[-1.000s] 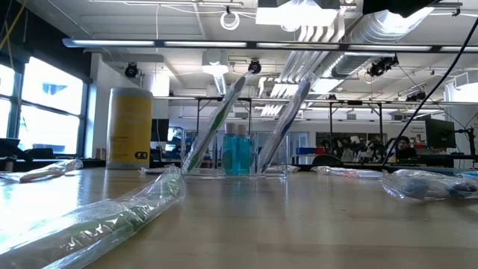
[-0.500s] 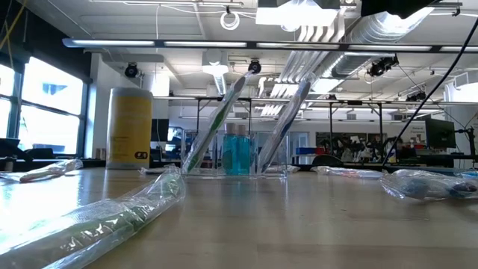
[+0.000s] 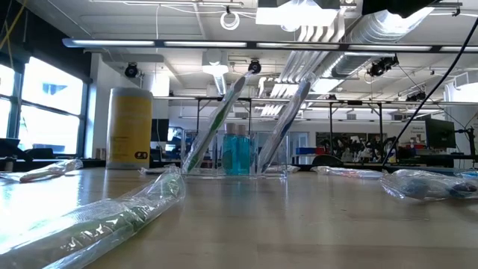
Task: Pick & Place toothbrushing station
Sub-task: Put the blue mouthwash into the transparent organizer
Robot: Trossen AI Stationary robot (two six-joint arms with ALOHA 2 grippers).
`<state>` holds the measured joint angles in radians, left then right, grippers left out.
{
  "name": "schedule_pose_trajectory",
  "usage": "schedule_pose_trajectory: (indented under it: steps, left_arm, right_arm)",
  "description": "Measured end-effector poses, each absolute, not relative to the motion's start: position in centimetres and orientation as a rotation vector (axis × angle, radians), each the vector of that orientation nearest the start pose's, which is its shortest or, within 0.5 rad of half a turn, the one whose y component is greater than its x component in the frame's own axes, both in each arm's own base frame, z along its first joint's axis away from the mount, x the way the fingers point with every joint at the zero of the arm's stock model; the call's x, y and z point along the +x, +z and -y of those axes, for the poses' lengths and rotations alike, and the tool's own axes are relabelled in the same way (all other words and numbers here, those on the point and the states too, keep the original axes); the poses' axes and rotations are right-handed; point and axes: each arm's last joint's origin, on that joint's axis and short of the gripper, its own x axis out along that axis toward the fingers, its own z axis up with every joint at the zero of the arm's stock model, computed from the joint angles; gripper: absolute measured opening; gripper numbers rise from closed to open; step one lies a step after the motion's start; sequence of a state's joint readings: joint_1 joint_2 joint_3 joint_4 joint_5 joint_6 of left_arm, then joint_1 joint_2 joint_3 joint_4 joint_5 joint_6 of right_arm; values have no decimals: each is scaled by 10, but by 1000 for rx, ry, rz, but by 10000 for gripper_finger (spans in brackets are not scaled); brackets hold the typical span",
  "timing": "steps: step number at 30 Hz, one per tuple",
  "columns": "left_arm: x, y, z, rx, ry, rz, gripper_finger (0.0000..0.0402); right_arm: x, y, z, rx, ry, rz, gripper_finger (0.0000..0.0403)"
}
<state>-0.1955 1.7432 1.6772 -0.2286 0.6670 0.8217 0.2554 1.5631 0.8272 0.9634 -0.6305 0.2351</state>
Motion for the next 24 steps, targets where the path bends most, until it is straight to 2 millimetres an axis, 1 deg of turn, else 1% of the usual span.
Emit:
schedule_pose_trajectory:
  steps: [2, 4, 10, 20, 24]
  left_arm:
    - [389, 381, 95, 693, -923, 72, 96]
    - [389, 381, 95, 694, -922, 73, 87]
    - [389, 381, 95, 703, -920, 78, 87]
    - [389, 380, 95, 705, -916, 72, 89]
    - [389, 380, 95, 704, -914, 71, 109]
  right_arm:
    - [314, 268, -100, 170, 902, 129, 182]
    - [314, 268, -99, 161, 899, 133, 165]
    - [314, 267, -99, 143, 888, 136, 90]
    - [314, 266, -99, 126, 894, 125, 88]
    - [314, 266, -99, 125, 896, 123, 88]
